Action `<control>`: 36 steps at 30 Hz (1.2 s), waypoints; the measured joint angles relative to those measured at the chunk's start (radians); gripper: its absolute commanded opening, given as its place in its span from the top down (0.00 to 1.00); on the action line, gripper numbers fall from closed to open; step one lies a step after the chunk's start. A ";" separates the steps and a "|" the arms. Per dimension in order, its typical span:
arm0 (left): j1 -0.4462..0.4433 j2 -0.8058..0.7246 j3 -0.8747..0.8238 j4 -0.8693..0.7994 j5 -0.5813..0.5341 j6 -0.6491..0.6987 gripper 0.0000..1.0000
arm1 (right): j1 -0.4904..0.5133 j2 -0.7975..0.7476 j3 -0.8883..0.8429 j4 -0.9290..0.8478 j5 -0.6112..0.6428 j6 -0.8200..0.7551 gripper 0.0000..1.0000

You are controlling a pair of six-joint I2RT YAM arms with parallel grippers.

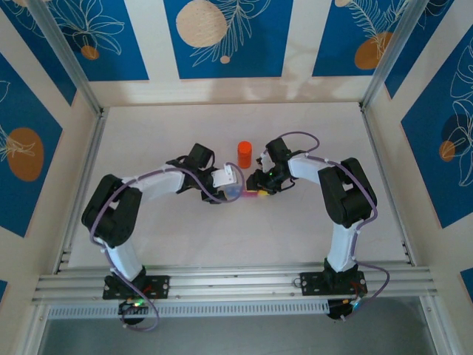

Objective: Sort the pills into containers

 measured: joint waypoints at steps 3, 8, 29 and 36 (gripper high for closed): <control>-0.002 0.016 0.005 -0.019 -0.002 0.036 0.40 | 0.000 0.001 0.000 0.000 -0.002 0.000 0.54; -0.008 0.032 0.018 -0.032 -0.004 0.072 0.40 | -0.003 0.002 0.000 0.002 -0.008 0.000 0.55; -0.032 0.080 0.068 0.001 -0.072 0.087 0.35 | -0.003 0.003 0.000 0.006 -0.013 -0.003 0.55; -0.035 0.114 0.110 -0.022 -0.076 0.105 0.33 | -0.003 0.003 0.000 0.008 -0.015 -0.004 0.55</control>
